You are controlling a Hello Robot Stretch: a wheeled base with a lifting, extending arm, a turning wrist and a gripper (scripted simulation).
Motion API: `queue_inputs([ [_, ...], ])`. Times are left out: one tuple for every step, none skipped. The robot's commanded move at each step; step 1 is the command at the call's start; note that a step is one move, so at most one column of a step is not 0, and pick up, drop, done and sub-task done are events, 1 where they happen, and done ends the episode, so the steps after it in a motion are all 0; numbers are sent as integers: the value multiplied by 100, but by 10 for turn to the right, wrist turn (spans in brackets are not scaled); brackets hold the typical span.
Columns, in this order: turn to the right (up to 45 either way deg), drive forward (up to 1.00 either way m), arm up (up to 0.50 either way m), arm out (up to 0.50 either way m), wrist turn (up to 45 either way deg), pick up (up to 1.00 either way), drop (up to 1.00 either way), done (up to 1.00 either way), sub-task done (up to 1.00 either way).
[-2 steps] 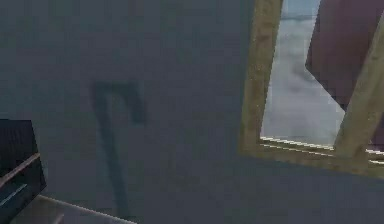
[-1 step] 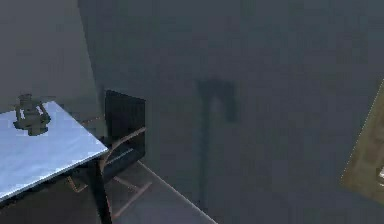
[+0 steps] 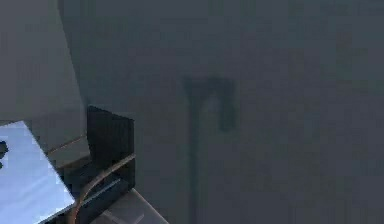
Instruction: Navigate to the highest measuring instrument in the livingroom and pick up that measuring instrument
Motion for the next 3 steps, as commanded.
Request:
queue_inputs([
  [450, 0, 0, 0, 0, 0, 0, 0, 0],
  [450, 0, 0, 0, 0, 0, 0, 0, 0],
  [450, 0, 0, 0, 0, 0, 0, 0, 0],
])
